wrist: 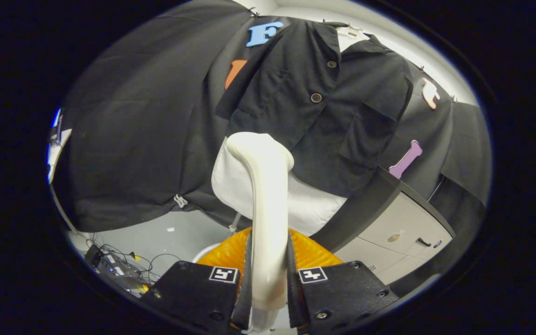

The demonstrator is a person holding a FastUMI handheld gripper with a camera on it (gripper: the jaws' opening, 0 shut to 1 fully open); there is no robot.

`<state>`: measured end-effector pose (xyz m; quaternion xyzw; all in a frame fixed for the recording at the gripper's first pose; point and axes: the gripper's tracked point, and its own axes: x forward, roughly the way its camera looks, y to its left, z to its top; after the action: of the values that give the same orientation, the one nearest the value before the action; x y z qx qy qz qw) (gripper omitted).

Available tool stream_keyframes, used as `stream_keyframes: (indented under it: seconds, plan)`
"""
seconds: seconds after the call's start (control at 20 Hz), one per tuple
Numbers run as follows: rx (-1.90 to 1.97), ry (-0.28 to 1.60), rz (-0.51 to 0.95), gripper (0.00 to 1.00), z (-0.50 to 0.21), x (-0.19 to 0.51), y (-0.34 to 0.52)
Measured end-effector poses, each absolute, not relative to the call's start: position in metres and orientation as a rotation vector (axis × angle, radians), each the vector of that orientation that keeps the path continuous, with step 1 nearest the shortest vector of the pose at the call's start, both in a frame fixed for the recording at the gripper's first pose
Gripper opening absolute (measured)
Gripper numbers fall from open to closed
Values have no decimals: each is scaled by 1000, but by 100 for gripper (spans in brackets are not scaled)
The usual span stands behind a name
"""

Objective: Iron the clothes twice with a garment steamer, once on the left side and once on the right side.

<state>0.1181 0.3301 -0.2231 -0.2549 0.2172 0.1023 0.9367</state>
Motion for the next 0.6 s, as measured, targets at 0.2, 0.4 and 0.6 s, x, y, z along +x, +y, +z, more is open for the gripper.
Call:
stream_keyframes:
  seconds: [0.2, 0.4, 0.6]
  plan:
    - [-453, 465, 199, 34, -200, 103, 303]
    - [-375, 461, 156, 34, -165, 95, 254]
    - [-324, 453, 105, 34, -132, 87, 193]
